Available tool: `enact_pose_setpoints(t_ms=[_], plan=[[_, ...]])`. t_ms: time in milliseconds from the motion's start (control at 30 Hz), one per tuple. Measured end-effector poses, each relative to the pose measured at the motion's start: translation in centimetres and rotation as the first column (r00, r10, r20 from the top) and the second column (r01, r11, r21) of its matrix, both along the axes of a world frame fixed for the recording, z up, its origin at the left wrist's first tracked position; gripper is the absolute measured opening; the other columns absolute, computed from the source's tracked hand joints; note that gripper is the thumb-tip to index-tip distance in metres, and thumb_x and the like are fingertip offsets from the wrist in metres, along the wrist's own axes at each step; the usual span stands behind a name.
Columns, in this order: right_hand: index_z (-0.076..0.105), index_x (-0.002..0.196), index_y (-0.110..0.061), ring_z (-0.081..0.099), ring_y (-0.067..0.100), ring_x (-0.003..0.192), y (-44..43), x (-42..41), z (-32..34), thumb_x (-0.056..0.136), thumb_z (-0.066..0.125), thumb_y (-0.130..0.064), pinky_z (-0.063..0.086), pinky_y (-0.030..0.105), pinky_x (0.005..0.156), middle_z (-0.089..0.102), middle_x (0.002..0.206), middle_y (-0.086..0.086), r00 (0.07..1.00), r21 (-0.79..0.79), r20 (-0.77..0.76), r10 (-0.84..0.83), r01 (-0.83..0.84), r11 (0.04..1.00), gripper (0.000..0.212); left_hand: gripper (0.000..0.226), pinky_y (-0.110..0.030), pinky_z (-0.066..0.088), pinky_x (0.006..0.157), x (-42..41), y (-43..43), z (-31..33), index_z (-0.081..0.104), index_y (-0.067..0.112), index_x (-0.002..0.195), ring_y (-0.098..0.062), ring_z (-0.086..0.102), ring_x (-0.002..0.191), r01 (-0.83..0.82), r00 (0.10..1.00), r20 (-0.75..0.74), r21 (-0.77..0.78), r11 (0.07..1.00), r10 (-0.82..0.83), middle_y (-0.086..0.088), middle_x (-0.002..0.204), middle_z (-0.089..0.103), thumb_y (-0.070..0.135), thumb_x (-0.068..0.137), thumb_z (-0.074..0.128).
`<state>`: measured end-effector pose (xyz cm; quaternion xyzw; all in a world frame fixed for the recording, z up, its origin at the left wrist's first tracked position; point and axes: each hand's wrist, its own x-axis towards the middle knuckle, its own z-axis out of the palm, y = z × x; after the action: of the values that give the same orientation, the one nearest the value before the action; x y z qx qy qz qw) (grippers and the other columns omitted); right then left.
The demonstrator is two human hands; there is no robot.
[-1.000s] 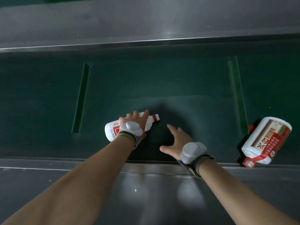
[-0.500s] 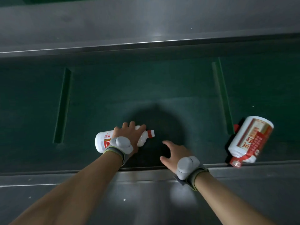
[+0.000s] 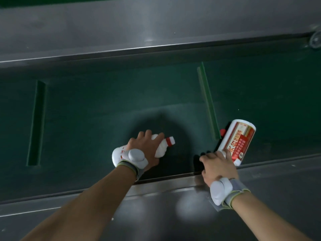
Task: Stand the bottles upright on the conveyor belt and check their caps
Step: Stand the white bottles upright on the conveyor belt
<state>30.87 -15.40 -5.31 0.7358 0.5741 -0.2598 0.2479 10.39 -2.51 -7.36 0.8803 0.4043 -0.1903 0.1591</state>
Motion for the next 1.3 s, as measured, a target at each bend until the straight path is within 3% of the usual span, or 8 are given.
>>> enact_pose_setpoints(t_ms=[67, 200, 433, 533, 667, 867, 1100, 1300], plan=[[0.05, 0.127, -0.028, 0.042, 0.024, 0.119, 0.4, -0.2, 0.1, 0.088, 0.047, -0.029, 0.026, 0.039, 0.108, 0.055, 0.129, -0.003, 0.998, 0.036, -0.041, -0.04, 0.041, 0.998, 0.039, 0.074, -0.034, 0.046, 0.068, 0.0, 0.9, 1.5, 0.026, 0.04, 0.137, -0.023, 0.052, 0.103, -0.081, 0.99, 0.115, 0.005, 0.997, 0.08, 0.003, 0.12, 0.046, 0.052, 0.075, 0.065], [0.05, 0.126, -0.03, 0.047, 0.022, 0.118, 2.1, -2.2, 0.6, 0.088, 0.047, -0.033, 0.022, 0.039, 0.106, 0.059, 0.124, -0.007, 0.993, 0.166, -0.119, 0.021, -0.001, 0.986, 0.039, 0.078, -0.033, 0.048, 0.069, -1.4, 2.6, 4.2, 0.036, 0.04, 0.135, -0.022, 0.059, 0.099, -0.241, 0.922, 0.309, -0.018, 0.97, 0.235, 0.008, 0.12, 0.051, 0.053, 0.068, 0.075], [0.02, 0.147, -0.034, 0.042, 0.023, 0.126, 6.2, -6.2, 1.4, 0.091, 0.052, -0.041, 0.037, 0.037, 0.101, 0.044, 0.141, -0.006, 0.945, 0.248, -0.326, 0.035, 0.05, 0.968, 0.065, 0.08, -0.039, 0.054, 0.07, -3.8, 2.7, 4.5, 0.029, 0.044, 0.124, -0.027, 0.064, 0.095, -0.308, 0.857, 0.424, -0.039, 0.951, 0.295, 0.01, 0.126, 0.054, 0.044, 0.064, 0.083], [0.008, 0.147, -0.043, 0.051, 0.019, 0.119, 7.7, -7.7, 1.8, 0.088, 0.056, -0.046, 0.048, 0.033, 0.088, 0.044, 0.141, -0.01, 0.868, 0.272, -0.496, -0.002, 0.157, 0.949, 0.076, 0.08, -0.04, 0.054, 0.072, -4.3, 2.5, 4.4, 0.032, 0.045, 0.123, -0.026, 0.065, 0.095, -0.368, 0.81, 0.466, -0.067, 0.928, 0.355, 0.012, 0.126, 0.054, 0.044, 0.063, 0.084], [0.008, 0.145, -0.048, 0.058, 0.015, 0.111, 9.7, -10.0, 1.5, 0.081, 0.064, -0.045, 0.049, 0.03, 0.088, 0.048, 0.138, -0.015, 0.765, 0.264, -0.64, -0.075, 0.31, 0.913, 0.086, 0.081, -0.039, 0.055, 0.074, -5.3, 2.2, 4.0, 0.035, 0.047, 0.128, -0.02, 0.065, 0.095, -0.447, 0.758, 0.483, -0.103, 0.888, 0.438, 0.02, 0.124, 0.053, 0.051, 0.062, 0.082], [0.018, 0.143, -0.04, 0.062, 0.019, 0.102, 10.7, -13.9, 0.5, 0.079, 0.066, -0.038, 0.052, 0.035, 0.086, 0.061, 0.122, -0.008, 0.736, 0.225, -0.659, -0.153, 0.387, 0.894, 0.081, 0.089, -0.038, 0.052, 0.084, -7.9, 2.4, 2.7, 0.034, 0.042, 0.136, -0.02, 0.061, 0.108, -0.474, 0.685, 0.506, -0.237, 0.848, 0.524, 0.012, 0.133, 0.054, 0.052, 0.062, 0.082], [0.028, 0.14, -0.024, 0.063, 0.022, 0.091, 12.8, -18.8, 0.7, 0.081, 0.069, -0.022, 0.053, 0.04, 0.082, 0.064, 0.11, 0.004, 0.707, 0.207, -0.684, -0.181, 0.426, 0.881, 0.072, 0.081, -0.04, 0.053, 0.076, -12.1, 4.5, 3.6, 0.036, 0.042, 0.13, -0.023, 0.064, 0.096, -0.431, 0.7, 0.525, -0.229, 0.873, 0.484, 0.013, 0.124, 0.055, 0.06, 0.063, 0.076], [0.016, 0.143, -0.041, 0.065, 0.021, 0.089, 17.8, -24.7, 1.5, 0.08, 0.065, -0.037, 0.051, 0.033, 0.077, 0.066, 0.107, -0.003, 0.698, 0.277, -0.708, -0.105, 0.412, 0.868, 0.08, 0.073, -0.035, 0.049, 0.072, -17.9, 9.8, 4.7, 0.046, 0.031, 0.125, -0.027, 0.062, 0.092, -0.545, 0.641, 0.517, -0.214, 0.81, 0.568, 0.004, 0.115, 0.06, 0.049, 0.064, 0.081]])
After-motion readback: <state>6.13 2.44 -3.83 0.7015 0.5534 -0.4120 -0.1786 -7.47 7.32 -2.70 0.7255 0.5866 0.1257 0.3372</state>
